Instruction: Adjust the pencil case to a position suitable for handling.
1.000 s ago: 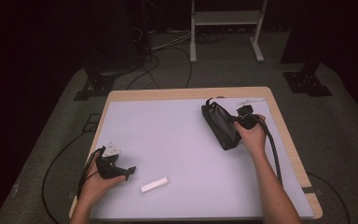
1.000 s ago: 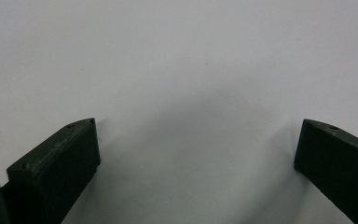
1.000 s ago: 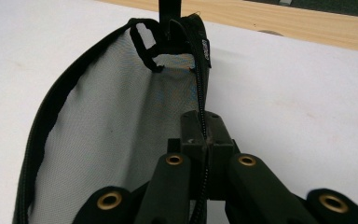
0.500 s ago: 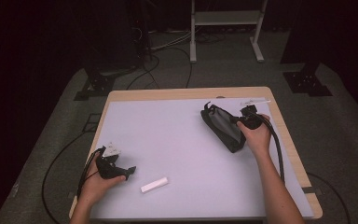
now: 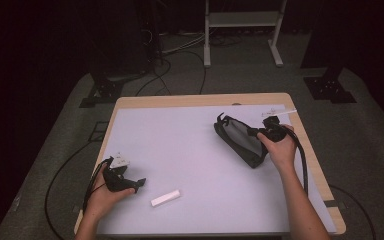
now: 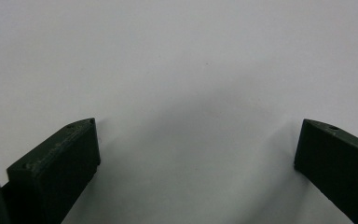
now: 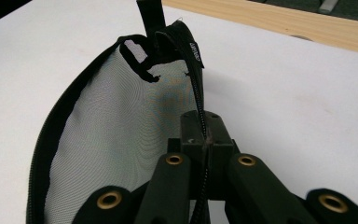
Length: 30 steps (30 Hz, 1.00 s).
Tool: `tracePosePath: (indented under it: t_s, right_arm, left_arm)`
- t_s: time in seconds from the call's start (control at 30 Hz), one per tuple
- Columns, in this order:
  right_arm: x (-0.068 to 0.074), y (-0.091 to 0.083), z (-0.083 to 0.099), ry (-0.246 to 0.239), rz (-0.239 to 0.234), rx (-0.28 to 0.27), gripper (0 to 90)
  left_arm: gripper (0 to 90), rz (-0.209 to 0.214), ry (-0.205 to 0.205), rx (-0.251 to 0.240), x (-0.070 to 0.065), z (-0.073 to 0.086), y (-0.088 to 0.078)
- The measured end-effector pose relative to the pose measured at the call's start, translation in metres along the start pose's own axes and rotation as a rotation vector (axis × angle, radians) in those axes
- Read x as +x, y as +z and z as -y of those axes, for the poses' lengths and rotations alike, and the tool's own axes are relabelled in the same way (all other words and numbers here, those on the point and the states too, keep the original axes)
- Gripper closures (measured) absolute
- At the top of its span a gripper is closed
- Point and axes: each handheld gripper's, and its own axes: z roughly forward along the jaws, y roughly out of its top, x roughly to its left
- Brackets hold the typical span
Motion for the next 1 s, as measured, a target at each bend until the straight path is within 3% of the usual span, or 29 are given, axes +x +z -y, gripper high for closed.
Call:
tracePosePath:
  t_s: [0.23, 0.6, 1.0]
  right_arm:
    - [0.004, -0.007, 0.006, -0.024, -0.066, -0.003, 87.9]
    - [0.018, -0.021, 0.012, -0.076, -0.124, 0.0, 87.9]
    - [0.035, -0.023, 0.02, -0.128, -0.219, -0.008, 87.9]
  left_arm:
    - [0.0, 0.0, 0.0, 0.0, 0.0, 0.0, 0.0]
    - [0.0, 0.0, 0.0, 0.0, 0.0, 0.0, 0.0]
    - [0.0, 0.0, 0.0, 0.0, 0.0, 0.0, 0.0]
